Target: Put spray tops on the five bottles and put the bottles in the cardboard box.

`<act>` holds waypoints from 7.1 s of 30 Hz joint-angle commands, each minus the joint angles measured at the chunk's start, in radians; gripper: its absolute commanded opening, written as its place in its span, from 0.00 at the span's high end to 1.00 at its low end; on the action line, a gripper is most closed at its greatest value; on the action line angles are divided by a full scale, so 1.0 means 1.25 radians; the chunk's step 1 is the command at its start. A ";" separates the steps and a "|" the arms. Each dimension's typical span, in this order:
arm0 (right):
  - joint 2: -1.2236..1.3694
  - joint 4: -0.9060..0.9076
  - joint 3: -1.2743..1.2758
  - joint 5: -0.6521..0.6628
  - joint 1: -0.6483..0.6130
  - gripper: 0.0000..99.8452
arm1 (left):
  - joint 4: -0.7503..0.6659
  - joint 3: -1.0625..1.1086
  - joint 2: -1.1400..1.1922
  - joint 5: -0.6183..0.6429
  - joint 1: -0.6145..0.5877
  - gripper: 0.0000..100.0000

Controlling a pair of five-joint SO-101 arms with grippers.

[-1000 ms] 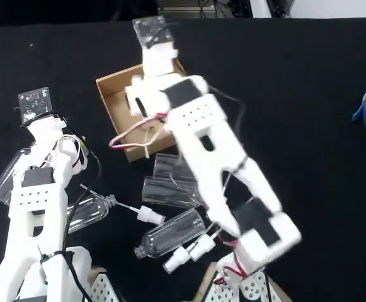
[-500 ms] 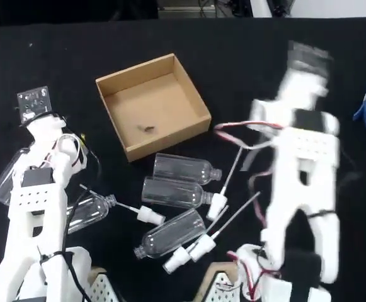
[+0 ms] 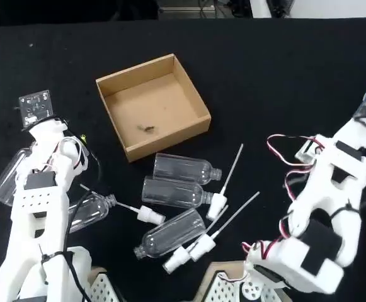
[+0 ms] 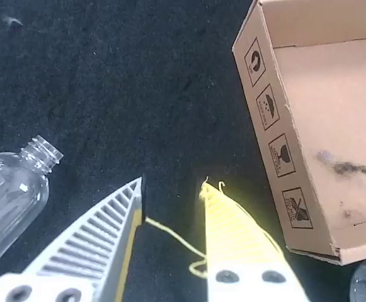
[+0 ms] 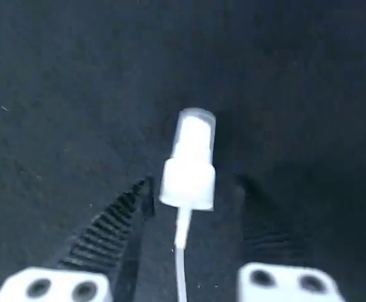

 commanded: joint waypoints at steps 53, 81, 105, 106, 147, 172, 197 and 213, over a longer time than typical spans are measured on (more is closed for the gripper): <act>0.175 0.409 -0.395 0.702 0.140 0.84 | 0.740 -0.753 0.346 -0.721 -0.360 0.83; 0.175 0.415 -0.416 0.695 0.141 0.84 | 0.619 -0.876 0.779 -1.037 -0.369 0.83; 0.175 0.455 -0.466 0.695 0.140 0.84 | 0.579 -0.876 0.700 -0.962 -0.417 0.97; 0.175 0.480 -0.483 0.695 0.140 0.84 | 0.579 -0.873 0.673 -0.953 -0.422 0.97; -0.214 0.373 -0.247 0.842 0.076 0.84 | 0.346 -0.182 -0.338 -0.081 -0.050 0.97; -0.036 0.349 -0.252 0.929 0.120 0.84 | -0.264 0.380 -0.682 -0.002 -0.047 0.97; 0.164 0.463 -0.444 1.246 0.134 0.80 | -0.313 0.481 -0.690 -0.002 -0.047 0.97; 0.299 0.491 -0.497 1.782 0.161 0.64 | -0.313 0.481 -0.690 -0.002 -0.050 0.97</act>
